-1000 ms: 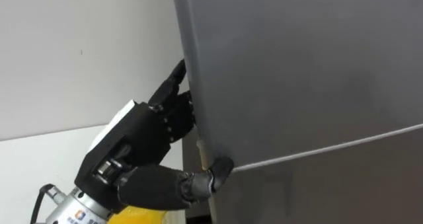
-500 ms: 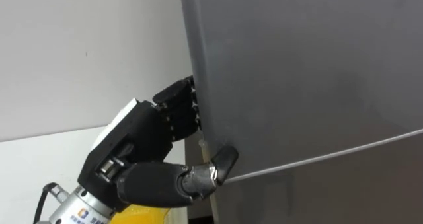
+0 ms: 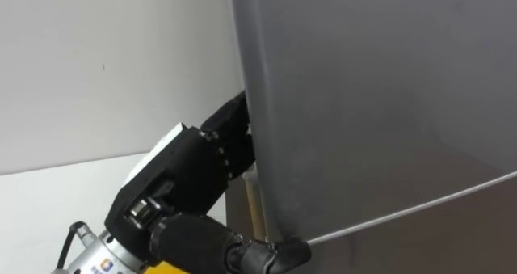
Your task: Retrieve from the upper fridge
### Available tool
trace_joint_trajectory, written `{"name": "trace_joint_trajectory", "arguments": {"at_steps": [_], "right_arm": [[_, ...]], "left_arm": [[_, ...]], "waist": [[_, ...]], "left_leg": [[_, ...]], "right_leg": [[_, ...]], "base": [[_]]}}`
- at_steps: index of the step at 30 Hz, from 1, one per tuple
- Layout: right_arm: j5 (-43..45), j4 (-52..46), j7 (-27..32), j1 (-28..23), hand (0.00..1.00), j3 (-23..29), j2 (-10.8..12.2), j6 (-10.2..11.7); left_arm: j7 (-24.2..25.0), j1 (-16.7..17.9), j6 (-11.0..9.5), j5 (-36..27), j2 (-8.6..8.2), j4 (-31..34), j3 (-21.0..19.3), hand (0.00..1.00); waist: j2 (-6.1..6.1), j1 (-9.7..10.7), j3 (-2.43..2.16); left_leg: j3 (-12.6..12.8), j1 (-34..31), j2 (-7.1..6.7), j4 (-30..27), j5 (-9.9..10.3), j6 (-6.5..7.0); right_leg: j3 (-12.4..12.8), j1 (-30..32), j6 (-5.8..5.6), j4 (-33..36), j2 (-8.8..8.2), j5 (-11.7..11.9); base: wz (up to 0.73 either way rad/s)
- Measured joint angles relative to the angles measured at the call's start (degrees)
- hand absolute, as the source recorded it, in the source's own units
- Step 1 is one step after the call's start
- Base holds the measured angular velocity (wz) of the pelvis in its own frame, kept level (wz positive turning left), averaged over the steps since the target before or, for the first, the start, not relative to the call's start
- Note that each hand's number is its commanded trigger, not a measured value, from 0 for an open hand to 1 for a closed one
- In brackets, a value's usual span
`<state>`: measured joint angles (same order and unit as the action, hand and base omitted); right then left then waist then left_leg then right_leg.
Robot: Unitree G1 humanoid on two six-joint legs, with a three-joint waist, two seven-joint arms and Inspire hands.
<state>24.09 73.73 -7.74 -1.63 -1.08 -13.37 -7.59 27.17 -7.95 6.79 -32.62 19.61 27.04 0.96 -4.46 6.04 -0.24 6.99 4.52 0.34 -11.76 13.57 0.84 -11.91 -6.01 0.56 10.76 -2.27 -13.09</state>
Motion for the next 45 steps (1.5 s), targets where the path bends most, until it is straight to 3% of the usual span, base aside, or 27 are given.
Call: {"name": "trace_joint_trajectory", "arguments": {"at_steps": [6,11,20,25,28,33,40,45], "right_arm": [[1.2,0.0,0.1,0.4,0.0,-0.1,-0.1,0.0],[1.1,0.5,0.0,0.7,0.0,-0.7,-0.2,0.1],[1.1,1.9,-1.8,1.7,0.0,-2.8,-0.3,0.0],[1.1,2.1,-2.5,1.7,0.0,-3.3,-0.4,0.0],[1.1,2.2,-2.9,1.7,0.0,-3.3,-0.7,0.0],[0.8,2.2,-3.0,2.2,0.0,-3.3,-1.4,0.1],[0.1,2.0,-2.8,2.5,0.0,-4.2,-1.9,0.5],[-2.0,2.0,-2.9,2.5,0.0,-4.5,-1.9,0.5]], "left_arm": [[0.8,-1.7,0.3,-2.3,1.99,0.1,1.0,0.0],[0.8,-2.5,0.2,-2.8,2.04,0.7,2.2,0.0],[1.5,-3.1,0.2,-5.5,2.06,3.1,5.8,0.0],[3.0,-7.9,0.3,-6.7,1.67,3.1,9.6,0.0],[5.0,-10.5,0.3,-8.6,1.42,3.3,11.5,0.0],[7.6,-12.4,0.3,-10.8,1.27,4.6,13.8,0.0],[9.5,-14.3,0.2,-13.3,0.63,4.7,15.6,0.0],[9.6,-15.6,0.2,-14.1,-0.3,4.6,15.8,0.0]], "waist": [[-0.52,0.1,-0.07],[-1.13,0.1,0.0],[-1.13,0.1,0.04],[-1.03,0.2,0.13],[-1.71,0.6,-0.27],[-1.73,1.7,-0.25],[-0.08,3.0,0.75],[0.09,3.1,0.76]], "left_leg": [[2.2,-1.3,0.22,-1.2,0.0,0.02],[2.2,-2.4,0.05,-1.9,0.0,0.09],[2.4,-3.0,-0.26,-1.9,-0.4,0.73],[2.6,-2.9,-0.23,-1.9,-0.5,0.91],[3.3,-2.7,-0.15,-1.8,-0.5,0.89],[3.9,-1.8,0.0,-1.1,-0.5,0.87],[4.6,-1.5,0.01,-0.9,-0.5,0.87],[4.9,-1.5,0.02,-0.9,-0.5,0.87]], "right_leg": [[-0.7,0.3,-0.26,-0.2,-0.22,0.2],[-0.9,1.0,-0.58,-0.1,-0.52,0.4],[-1.2,1.2,-0.94,-0.1,-0.89,0.7],[-0.9,1.2,-0.92,-0.2,-0.83,0.7],[-0.5,1.3,-0.91,-0.1,-0.8,0.7],[0.5,1.1,-0.83,-0.1,-0.62,0.7],[0.9,1.1,-0.82,-0.1,-0.64,0.7],[1.2,1.3,-0.83,-0.1,-0.63,0.7]], "base": [[0.09],[0.04],[0.03],[-0.02],[-0.09],[-0.13],[-0.03],[-0.01]]}}
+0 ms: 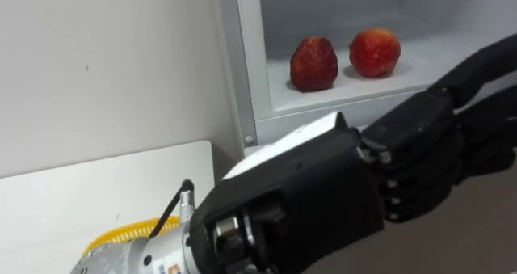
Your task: Retrieve from the upper fridge
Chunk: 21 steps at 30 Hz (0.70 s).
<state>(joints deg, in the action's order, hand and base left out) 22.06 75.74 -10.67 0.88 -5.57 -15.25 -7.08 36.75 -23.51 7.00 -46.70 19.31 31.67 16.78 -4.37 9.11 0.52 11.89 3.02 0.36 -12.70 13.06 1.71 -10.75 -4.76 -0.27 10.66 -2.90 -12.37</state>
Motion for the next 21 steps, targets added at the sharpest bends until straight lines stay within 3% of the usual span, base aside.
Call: {"name": "trace_joint_trajectory", "arguments": {"at_steps": [6,11,13,21], "right_arm": [[-1.5,-0.2,0.2,-0.4,0.0,-0.9,0.0,0.2],[-1.8,-0.2,1.5,-0.9,0.0,-1.0,0.0,0.3],[-1.8,-0.2,1.9,-1.0,0.0,-1.0,0.0,0.4],[-1.9,-0.2,2.5,-1.0,0.0,-1.1,0.0,1.3]], "left_arm": [[-0.1,-0.2,0.0,0.8,-0.61,0.0,0.8,0.0],[-1.6,-1.1,-0.2,8.9,-1.19,0.2,1.5,0.0],[-2.6,-1.1,-0.2,12.6,-2.2,0.2,1.5,0.0],[-4.5,-1.1,-0.5,18.2,-3.5,0.2,2.0,0.0]], "waist": [[-0.18,0.1,-0.26],[-0.54,0.0,-0.65],[-0.63,0.1,-0.76],[-0.31,0.0,-0.93]], "left_leg": [[0.5,0.4,0.12,0.0,0.0,0.0],[0.6,0.6,0.08,0.0,0.0,0.0],[0.6,0.7,0.09,0.0,0.0,0.0],[0.6,0.8,0.23,0.0,0.0,0.0]], "right_leg": [[1.0,-0.1,0.07,0.0,0.14,0.0],[1.3,0.0,0.07,0.0,0.11,0.0],[1.3,-0.1,0.08,0.1,0.12,0.0],[1.2,-0.2,0.17,0.2,0.17,0.1]], "base": [[-0.08],[-0.04],[0.0],[0.0]]}}
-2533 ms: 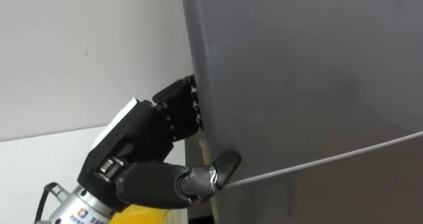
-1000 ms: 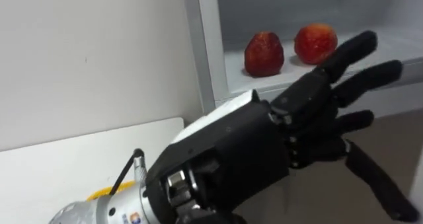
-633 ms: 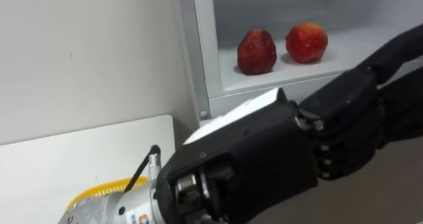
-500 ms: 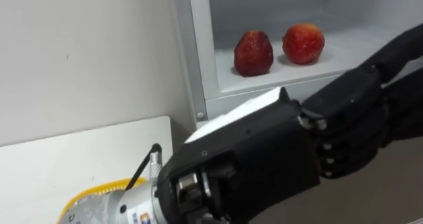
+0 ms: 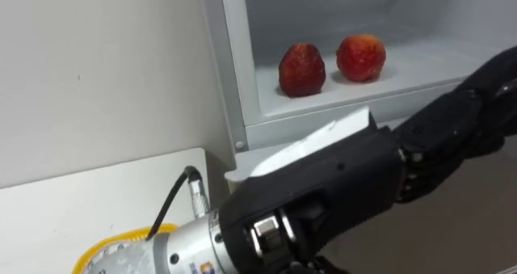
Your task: Retrieve from the upper fridge
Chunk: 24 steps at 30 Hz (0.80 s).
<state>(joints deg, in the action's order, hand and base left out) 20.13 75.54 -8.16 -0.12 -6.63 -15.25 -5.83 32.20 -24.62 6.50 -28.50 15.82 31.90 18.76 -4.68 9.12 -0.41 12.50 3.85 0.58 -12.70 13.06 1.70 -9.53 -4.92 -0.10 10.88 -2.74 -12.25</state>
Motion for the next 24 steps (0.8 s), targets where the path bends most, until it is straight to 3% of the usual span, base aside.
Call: {"name": "trace_joint_trajectory", "arguments": {"at_steps": [12,17,24], "right_arm": [[-1.1,0.0,0.5,0.1,0.0,-0.2,0.0,0.3],[-1.2,0.1,1.4,0.2,0.0,-1.8,0.0,0.3],[-0.7,-0.1,2.3,0.3,0.0,-3.4,0.2,0.8]], "left_arm": [[-4.7,0.0,-0.3,2.2,-0.06,0.1,0.1,0.0],[-5.8,-0.6,-0.5,1.6,-1.92,0.2,2.6,0.0],[-5.2,-6.2,-0.5,1.0,-4.68,0.2,6.7,0.0]], "waist": [[0.22,-0.2,0.02],[0.26,-0.1,0.06],[0.24,0.3,0.07]], "left_leg": [[-0.1,0.1,0.04,0.0,0.0,0.0],[-0.3,0.1,-0.05,0.4,0.0,0.0],[-0.2,-0.2,-0.12,0.9,0.0,0.0]], "right_leg": [[0.0,0.0,0.0,-0.2,0.07,0.0],[0.0,0.0,-0.04,-0.3,0.05,0.0],[-0.2,0.1,-0.15,-1.1,0.14,0.2]], "base": [[0.0],[0.0],[0.0]]}}
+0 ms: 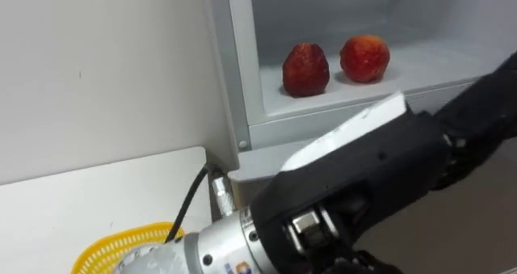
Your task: Retrieve from the upper fridge
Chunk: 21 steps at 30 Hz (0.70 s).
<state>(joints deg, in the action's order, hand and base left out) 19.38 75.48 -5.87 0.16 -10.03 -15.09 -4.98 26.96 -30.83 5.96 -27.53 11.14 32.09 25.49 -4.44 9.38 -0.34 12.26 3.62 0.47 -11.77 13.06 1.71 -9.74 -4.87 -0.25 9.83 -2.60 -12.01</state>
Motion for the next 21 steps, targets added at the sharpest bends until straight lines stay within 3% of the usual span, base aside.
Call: {"name": "trace_joint_trajectory", "arguments": {"at_steps": [4,17,21], "right_arm": [[0.4,-0.1,0.2,0.9,0.0,-1.1,0.0,0.2],[0.0,-0.5,0.0,0.9,0.0,-3.9,-0.2,0.6],[0.0,-0.2,-0.2,1.0,0.0,-3.9,-0.5,0.5]], "left_arm": [[0.9,-4.0,0.0,-2.4,-2.7,-0.3,3.2,0.0],[0.6,-9.0,-0.8,-2.3,-5.85,-2.5,6.8,0.0],[0.6,-11.2,-1.1,-2.2,-7.87,-3.1,7.7,0.0]], "waist": [[-0.06,1.6,0.03],[-1.01,5.0,0.27],[-1.12,6.2,0.2]], "left_leg": [[0.2,-0.2,-0.03,0.0,0.0,0.0],[0.0,0.0,0.01,0.2,0.0,-0.01],[0.0,-0.3,-0.01,0.1,0.0,-0.01]], "right_leg": [[0.3,0.0,0.0,-0.2,0.02,0.0],[1.6,0.3,0.02,-0.1,0.15,0.1],[1.7,0.8,0.01,-0.1,0.17,0.1]], "base": [[-0.03],[-0.05],[0.0]]}}
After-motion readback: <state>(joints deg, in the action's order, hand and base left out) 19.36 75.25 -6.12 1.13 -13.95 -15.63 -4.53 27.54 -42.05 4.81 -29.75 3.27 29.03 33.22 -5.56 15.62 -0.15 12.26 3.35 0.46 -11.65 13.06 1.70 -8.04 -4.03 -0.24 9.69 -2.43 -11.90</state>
